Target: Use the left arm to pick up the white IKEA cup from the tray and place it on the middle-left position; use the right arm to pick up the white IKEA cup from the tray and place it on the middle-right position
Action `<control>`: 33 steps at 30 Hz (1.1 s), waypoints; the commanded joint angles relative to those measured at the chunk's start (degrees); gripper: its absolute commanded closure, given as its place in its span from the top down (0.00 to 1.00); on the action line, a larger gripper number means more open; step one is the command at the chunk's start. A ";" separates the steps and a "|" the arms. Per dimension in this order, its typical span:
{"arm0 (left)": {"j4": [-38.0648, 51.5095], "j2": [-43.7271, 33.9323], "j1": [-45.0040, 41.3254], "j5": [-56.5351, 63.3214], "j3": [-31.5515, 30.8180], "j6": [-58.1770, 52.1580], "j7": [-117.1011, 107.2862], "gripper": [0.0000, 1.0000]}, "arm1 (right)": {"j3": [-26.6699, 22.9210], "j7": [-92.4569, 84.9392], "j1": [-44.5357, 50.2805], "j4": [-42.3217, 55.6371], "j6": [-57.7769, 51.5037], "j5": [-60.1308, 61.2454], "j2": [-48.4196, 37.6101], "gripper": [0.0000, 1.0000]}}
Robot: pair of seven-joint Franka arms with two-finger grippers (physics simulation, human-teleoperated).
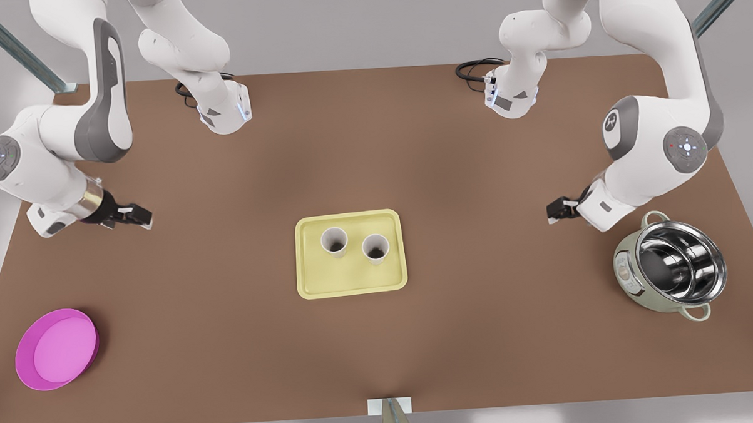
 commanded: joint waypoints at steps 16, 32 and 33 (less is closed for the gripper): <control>17.74 25.71 -35.40 7.58 -0.39 12.20 -53.67 1.00 | 2.73 -0.74 30.32 4.97 5.49 0.91 10.02 1.00; 16.33 37.23 -35.76 13.47 0.57 28.29 -51.92 1.00 | 3.08 -1.27 33.13 5.15 16.57 2.41 22.50 1.00; 16.24 37.23 -35.76 13.65 0.57 28.38 -51.92 1.00 | 3.08 0.66 33.22 5.15 18.23 1.79 23.73 1.00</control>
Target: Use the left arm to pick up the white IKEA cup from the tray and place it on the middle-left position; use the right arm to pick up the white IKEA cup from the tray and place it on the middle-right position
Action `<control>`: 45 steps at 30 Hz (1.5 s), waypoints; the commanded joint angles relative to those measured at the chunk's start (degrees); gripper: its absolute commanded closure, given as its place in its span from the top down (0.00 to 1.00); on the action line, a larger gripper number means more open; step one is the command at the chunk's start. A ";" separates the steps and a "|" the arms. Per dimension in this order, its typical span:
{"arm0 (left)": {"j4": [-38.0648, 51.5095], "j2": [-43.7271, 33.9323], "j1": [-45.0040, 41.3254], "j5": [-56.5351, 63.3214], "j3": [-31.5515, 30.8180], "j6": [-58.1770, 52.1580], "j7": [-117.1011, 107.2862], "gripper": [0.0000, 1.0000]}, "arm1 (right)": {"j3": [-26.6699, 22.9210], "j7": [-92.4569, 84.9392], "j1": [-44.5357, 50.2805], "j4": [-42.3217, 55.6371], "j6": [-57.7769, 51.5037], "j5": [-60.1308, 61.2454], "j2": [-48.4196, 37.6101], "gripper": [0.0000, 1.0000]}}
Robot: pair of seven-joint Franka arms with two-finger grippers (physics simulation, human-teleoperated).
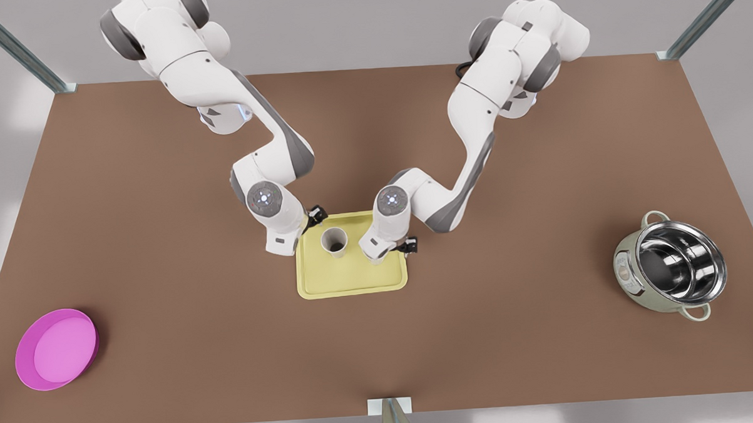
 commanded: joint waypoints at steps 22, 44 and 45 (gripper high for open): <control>0.08 -4.12 0.92 0.40 0.16 -4.44 -11.81 0.18 | -0.68 5.52 2.09 4.97 11.39 -2.71 10.92 1.00; -35.25 -21.61 34.50 -4.35 0.95 35.01 50.51 0.21 | -0.59 5.78 2.27 5.05 11.56 -2.54 11.27 0.14; -35.34 -21.44 34.50 -3.64 1.21 35.18 49.11 0.21 | -0.59 5.78 2.27 5.05 11.04 -2.54 11.18 0.12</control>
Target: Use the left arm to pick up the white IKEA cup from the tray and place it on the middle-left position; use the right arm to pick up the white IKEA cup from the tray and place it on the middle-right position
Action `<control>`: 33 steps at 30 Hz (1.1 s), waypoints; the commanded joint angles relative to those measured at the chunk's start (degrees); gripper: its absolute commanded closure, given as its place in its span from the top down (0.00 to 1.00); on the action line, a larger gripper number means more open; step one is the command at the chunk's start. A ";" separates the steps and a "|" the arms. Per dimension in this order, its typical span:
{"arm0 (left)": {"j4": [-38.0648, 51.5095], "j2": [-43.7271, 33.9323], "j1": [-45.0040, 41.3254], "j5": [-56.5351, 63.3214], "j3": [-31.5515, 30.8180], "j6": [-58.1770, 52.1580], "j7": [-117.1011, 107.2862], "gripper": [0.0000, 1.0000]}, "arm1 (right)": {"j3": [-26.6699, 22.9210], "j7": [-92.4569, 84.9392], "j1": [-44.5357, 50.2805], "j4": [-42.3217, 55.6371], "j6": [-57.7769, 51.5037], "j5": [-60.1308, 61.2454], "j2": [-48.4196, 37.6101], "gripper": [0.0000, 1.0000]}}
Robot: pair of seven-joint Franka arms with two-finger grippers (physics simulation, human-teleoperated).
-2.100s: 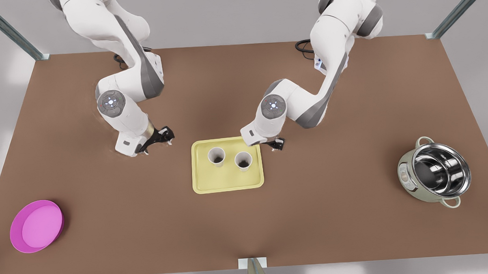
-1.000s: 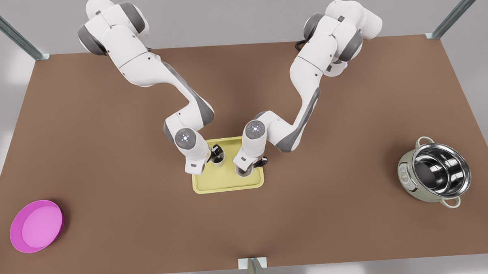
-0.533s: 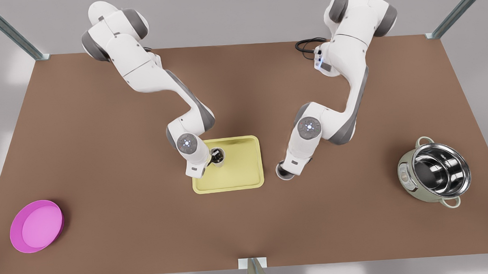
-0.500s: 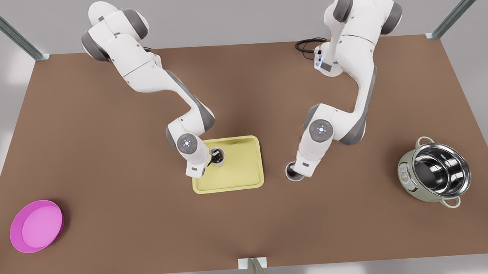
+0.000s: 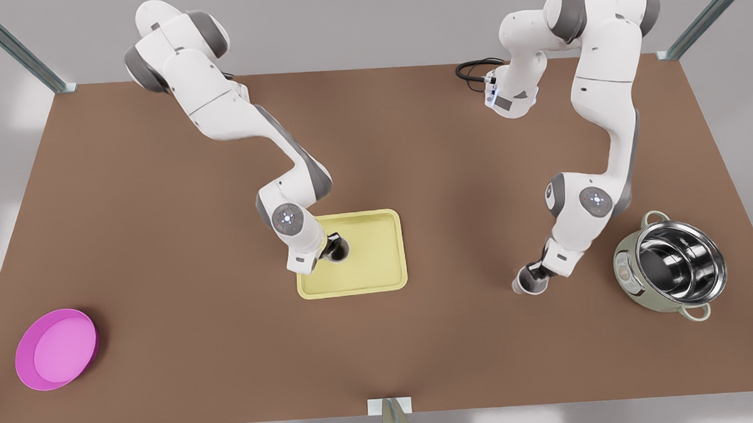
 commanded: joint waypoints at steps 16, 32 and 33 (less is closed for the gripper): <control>-0.42 3.92 0.53 2.63 0.15 6.95 22.92 0.39 | -3.80 -21.47 -13.20 15.30 -22.24 -1.30 -4.05 0.01; 13.20 -24.91 3.61 -4.93 4.72 -54.84 19.93 1.00 | -8.90 -48.19 -14.87 20.93 -1.23 0.20 5.26 0.01; 13.46 -24.65 3.52 -4.93 4.72 -54.84 19.93 1.00 | -8.37 -48.02 -14.96 21.11 -0.27 0.28 5.97 0.01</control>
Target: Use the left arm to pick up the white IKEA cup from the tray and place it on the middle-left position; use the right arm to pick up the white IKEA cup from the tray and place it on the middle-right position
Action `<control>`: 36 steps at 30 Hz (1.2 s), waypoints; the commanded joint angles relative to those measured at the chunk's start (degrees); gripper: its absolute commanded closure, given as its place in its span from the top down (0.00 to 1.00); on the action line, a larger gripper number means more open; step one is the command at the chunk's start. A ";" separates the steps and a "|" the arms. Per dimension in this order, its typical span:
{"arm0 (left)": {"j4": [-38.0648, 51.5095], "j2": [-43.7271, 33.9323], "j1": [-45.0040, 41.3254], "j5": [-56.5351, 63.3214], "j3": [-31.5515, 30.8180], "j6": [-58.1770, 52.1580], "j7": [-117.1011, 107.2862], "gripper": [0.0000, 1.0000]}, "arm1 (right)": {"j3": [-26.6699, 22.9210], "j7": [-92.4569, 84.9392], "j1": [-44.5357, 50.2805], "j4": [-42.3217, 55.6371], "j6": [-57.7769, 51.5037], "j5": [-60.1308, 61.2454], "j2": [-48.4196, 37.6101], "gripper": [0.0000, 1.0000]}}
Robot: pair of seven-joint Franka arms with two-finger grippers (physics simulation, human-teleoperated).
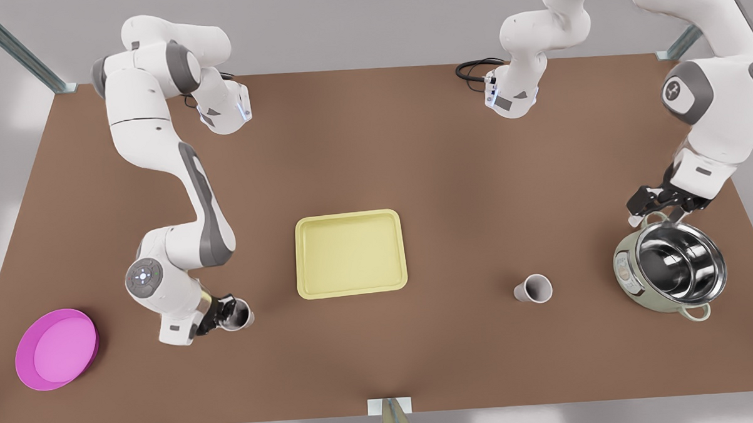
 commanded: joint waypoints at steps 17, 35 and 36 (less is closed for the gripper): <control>9.38 10.41 -5.97 -0.49 -1.39 -13.10 3.01 1.00 | 0.40 -17.12 -0.12 0.16 16.25 0.82 7.84 0.03; 9.46 10.41 -6.05 -0.49 -1.39 -13.10 2.83 1.00 | 0.14 -16.77 -0.29 0.34 16.25 2.58 8.02 0.50; 9.46 10.41 -6.05 -0.49 -1.39 -13.10 2.83 1.00 | 0.32 -16.77 -0.56 0.34 15.73 2.58 6.18 0.54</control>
